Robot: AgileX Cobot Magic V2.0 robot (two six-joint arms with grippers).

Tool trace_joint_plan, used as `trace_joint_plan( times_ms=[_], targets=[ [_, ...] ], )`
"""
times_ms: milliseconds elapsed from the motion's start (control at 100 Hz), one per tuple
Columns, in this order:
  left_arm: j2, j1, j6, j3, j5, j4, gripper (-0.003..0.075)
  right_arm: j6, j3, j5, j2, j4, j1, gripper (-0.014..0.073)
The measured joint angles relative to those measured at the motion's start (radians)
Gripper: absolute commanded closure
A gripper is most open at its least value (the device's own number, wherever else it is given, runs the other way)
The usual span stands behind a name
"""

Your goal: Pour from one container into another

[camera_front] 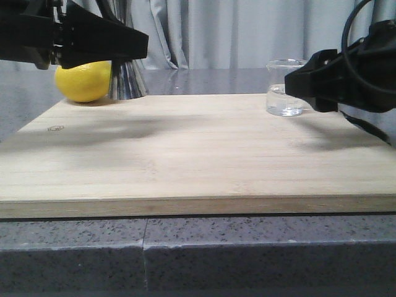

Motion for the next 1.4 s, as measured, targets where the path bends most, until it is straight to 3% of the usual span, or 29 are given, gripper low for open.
trace_joint_plan(
  times_ms=[1230, 1400],
  targets=[
    [0.0, 0.0, -0.002, 0.0, 0.0, 0.002, 0.0739, 0.0, -0.116, -0.084, 0.208, 0.004, 0.026, 0.0167],
    [0.0, 0.0, -0.002, 0.0, 0.0, 0.002, 0.0739, 0.0, -0.12, -0.093, 0.214, 0.004, 0.026, 0.0209]
  ],
)
